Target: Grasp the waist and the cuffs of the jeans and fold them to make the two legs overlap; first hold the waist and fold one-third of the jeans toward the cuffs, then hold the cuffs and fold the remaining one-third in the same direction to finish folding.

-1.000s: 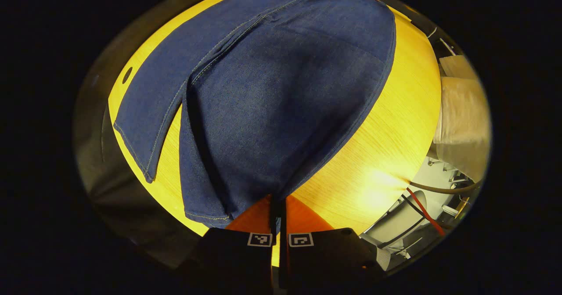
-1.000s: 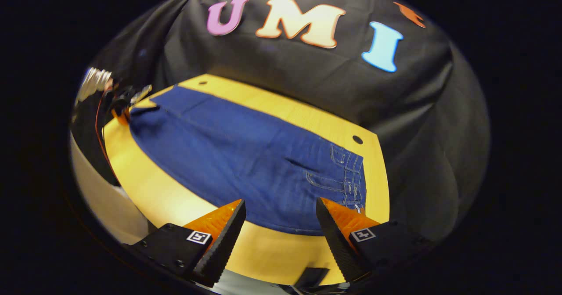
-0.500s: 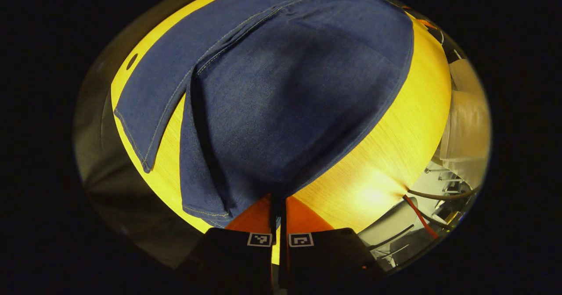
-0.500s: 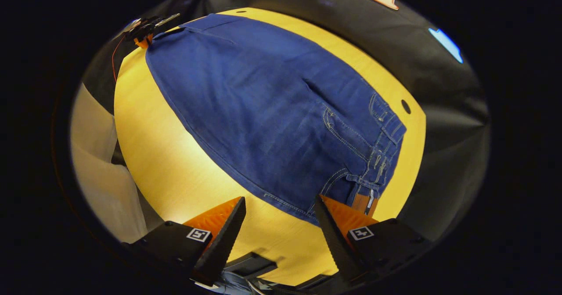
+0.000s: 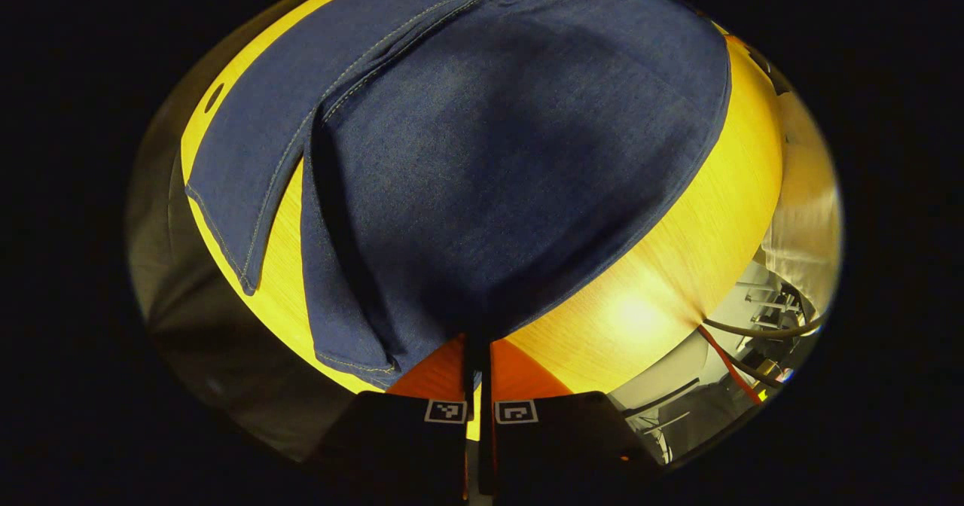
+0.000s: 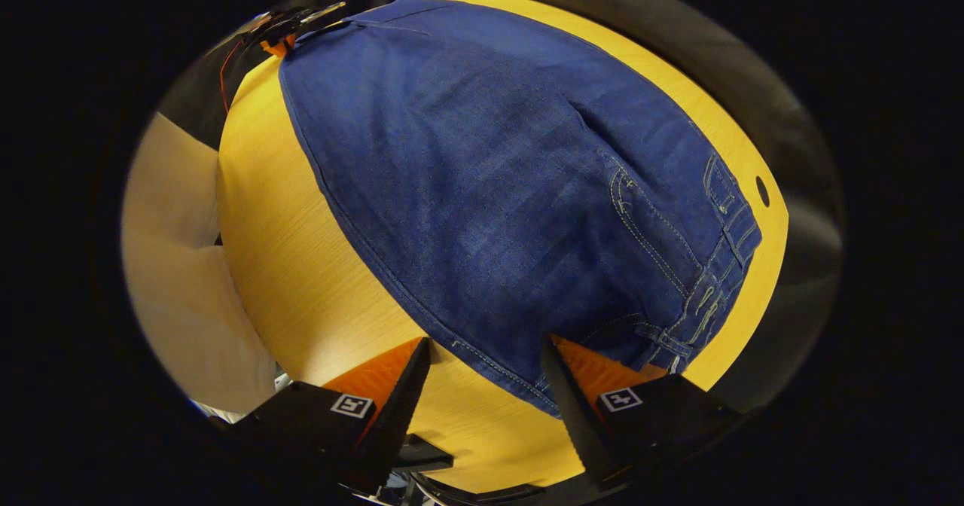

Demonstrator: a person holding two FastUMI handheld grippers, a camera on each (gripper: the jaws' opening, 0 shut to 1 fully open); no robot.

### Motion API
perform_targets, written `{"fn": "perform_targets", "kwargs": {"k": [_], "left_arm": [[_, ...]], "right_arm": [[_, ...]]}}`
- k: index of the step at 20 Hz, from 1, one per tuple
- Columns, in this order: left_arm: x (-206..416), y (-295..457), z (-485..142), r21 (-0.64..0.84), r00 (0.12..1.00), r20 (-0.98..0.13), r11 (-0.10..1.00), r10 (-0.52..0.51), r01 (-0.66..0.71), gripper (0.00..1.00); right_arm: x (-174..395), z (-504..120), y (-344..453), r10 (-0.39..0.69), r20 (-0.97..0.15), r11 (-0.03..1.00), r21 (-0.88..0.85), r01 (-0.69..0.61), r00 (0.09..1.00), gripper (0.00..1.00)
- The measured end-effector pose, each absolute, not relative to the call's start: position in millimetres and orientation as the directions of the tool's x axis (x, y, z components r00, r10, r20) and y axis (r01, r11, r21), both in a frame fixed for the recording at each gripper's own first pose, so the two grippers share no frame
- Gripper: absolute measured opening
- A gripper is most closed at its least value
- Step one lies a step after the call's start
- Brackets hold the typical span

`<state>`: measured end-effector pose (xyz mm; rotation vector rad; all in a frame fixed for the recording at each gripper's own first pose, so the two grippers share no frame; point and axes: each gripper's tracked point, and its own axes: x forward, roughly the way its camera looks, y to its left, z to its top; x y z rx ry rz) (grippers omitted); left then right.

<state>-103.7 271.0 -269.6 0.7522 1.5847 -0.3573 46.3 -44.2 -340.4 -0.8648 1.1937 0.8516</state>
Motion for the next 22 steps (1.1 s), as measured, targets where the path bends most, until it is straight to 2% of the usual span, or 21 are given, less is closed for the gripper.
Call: {"fn": "perform_targets", "kwargs": {"k": [4,5,6,7,9,10,13,16,17,18,22], "left_arm": [[-103.2,271.3,-269.8,0.192,-0.014,-0.965,0.745,0.261,0.639,0.0],[-103.2,271.2,-270.2,0.191,-0.017,-0.965,0.747,0.262,0.637,0.0],[-103.1,271.4,-270.7,0.19,-0.019,-0.965,0.749,0.261,0.635,0.0],[-103.6,271.5,-270.7,0.19,-0.021,-0.965,0.751,0.262,0.632,0.0],[-103.7,271.1,-271.2,0.188,-0.026,-0.964,0.749,0.264,0.636,0.0],[-103.5,271.2,-271.5,0.186,-0.028,-0.964,0.746,0.264,0.639,0.0],[-104.4,271.6,-272.5,0.18,-0.017,-0.969,0.752,0.246,0.635,0.0],[-105.4,272.2,-273.9,0.184,0.012,-0.974,0.761,0.225,0.622,0.0],[-103.9,271.3,-274.3,0.182,0.022,-0.976,0.76,0.215,0.624,0.0],[-103.2,271.6,-274.2,0.179,0.028,-0.978,0.759,0.208,0.626,0.0],[-102.9,269.9,-274.1,0.177,0.05,-0.98,0.737,0.191,0.652,0.0]], "right_arm": [[53.2,-340.1,-46.3,0.063,-0.984,0.466,-0.119,-0.877,0.168,0.9],[59.7,-339.8,-47.0,0.059,-0.983,0.483,-0.126,-0.866,0.175,0.72],[64.4,-337.7,-48.3,0.062,-0.98,0.491,-0.137,-0.86,0.191,0.64],[68.0,-338.1,-47.9,0.067,-0.976,0.491,-0.148,-0.859,0.206,0.48],[69.5,-337.2,-47.1,0.078,-0.97,0.477,-0.167,-0.863,0.23,0.29],[68.0,-339.1,-47.5,0.077,-0.968,0.479,-0.175,-0.86,0.24,0.28],[67.8,-334.8,-43.7,0.076,-0.96,0.499,-0.198,-0.844,0.27,0.15],[61.1,-333.2,-44.8,0.039,-0.96,0.56,-0.209,-0.802,0.277,0.11],[61.7,-333.4,-44.5,0.03,-0.959,0.588,-0.212,-0.781,0.283,0.05],[63.2,-335.0,-44.8,0.023,-0.954,0.619,-0.221,-0.753,0.299,0.08],[63.7,-331.3,-47.4,0.033,-0.9,0.773,-0.252,-0.582,0.434,0.06]]}}
